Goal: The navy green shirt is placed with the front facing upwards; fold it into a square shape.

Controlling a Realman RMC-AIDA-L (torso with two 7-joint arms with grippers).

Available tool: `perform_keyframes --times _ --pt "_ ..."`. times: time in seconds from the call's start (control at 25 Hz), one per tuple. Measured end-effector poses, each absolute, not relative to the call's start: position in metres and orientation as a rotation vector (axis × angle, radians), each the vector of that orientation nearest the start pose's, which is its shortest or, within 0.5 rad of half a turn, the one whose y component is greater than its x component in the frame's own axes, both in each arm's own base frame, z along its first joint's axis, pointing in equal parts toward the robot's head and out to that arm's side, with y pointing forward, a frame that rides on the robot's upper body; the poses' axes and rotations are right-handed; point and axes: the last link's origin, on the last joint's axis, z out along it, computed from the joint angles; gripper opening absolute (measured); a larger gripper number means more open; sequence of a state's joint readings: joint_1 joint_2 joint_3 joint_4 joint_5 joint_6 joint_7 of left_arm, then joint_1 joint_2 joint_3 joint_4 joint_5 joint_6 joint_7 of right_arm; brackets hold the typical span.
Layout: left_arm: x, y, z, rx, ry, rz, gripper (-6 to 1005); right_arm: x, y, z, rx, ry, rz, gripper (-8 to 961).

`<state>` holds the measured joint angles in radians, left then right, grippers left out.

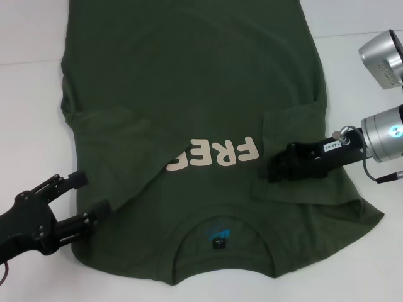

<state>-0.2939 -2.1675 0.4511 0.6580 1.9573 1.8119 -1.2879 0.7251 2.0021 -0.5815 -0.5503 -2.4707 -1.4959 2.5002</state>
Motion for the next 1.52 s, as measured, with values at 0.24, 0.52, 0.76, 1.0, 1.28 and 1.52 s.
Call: perform_keyframes --times 0.24,0.52,0.76,1.0,1.28,1.52 --pt "-0.298 0.242 0.003 -2.495 -0.796 -1.087 849 0.271 0.36 0.015 -2.282 2.025 0.346 346" --pt "-0.299 0.244 0.011 -2.464 -0.872 -1.109 847 0.268 0.357 0.053 -2.405 1.782 0.54 429" --pt "-0.296 0.245 0.014 -2.474 -0.905 -1.131 845 0.274 0.347 0.072 -2.424 1.591 0.797 440" --pt "-0.291 0.243 0.018 -2.501 -0.897 -1.163 844 0.274 0.329 0.074 -2.607 1.414 0.765 669" --pt "-0.286 0.238 0.02 -2.546 -0.904 -1.195 842 0.27 0.298 0.061 -2.778 1.02 0.783 827" --pt "-0.289 0.233 0.021 -2.541 -0.915 -1.2 840 0.281 0.286 0.059 -2.718 1.007 0.782 890"
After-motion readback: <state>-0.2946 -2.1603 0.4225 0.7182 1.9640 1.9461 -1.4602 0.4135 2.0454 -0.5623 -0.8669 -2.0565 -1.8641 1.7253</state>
